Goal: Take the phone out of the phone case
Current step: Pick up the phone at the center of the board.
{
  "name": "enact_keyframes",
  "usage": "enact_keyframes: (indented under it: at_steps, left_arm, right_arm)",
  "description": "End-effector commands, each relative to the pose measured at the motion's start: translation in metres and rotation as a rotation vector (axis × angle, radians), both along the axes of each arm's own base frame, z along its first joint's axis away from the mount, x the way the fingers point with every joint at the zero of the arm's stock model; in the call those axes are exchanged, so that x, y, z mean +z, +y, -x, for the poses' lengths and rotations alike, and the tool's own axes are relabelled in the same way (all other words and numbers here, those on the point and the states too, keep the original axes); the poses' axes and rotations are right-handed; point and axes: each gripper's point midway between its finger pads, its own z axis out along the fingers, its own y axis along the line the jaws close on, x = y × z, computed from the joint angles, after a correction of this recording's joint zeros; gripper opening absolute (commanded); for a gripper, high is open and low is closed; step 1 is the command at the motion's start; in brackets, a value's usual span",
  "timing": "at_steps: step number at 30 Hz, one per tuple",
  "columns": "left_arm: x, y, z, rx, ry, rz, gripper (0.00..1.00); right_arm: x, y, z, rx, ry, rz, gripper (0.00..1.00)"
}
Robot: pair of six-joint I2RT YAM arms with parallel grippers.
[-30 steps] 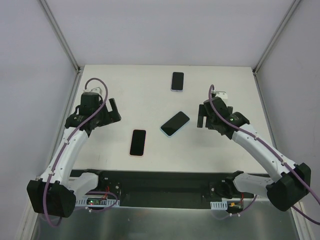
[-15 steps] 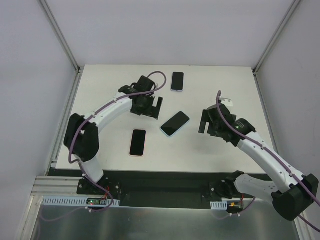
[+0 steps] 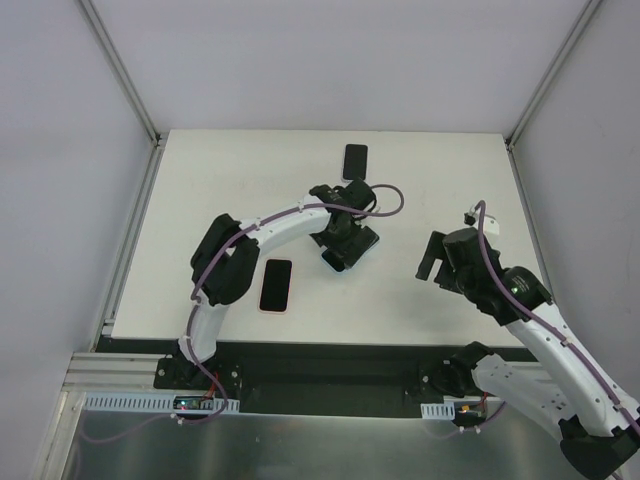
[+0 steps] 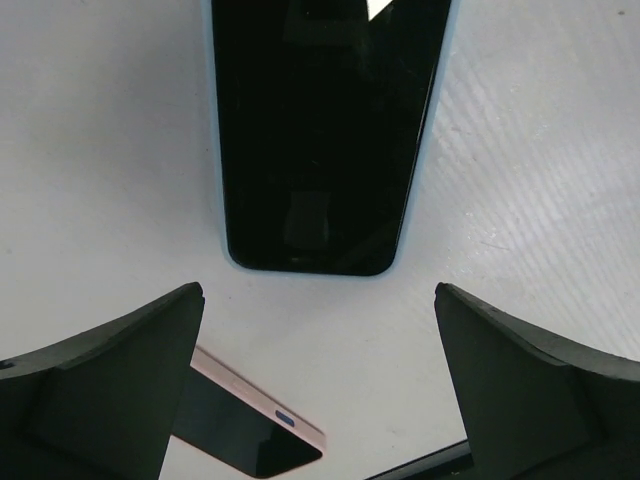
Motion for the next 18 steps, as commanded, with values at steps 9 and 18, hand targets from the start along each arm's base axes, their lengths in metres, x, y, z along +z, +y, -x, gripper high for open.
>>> enact_keyframes:
  at_steps: [9,18]
  left_arm:
    - [-0.028,0.007,-0.012,-0.019,-0.019,-0.178,0.99]
    - [-0.04,-0.01,-0.013,-0.072,0.031,-0.14,0.99]
  right_arm:
    - [-0.009,-0.009,0.01,-0.032,0.045,0.023,0.96]
    - [-0.008,-0.012,0.013,-0.034,0.048,0.032,0.96]
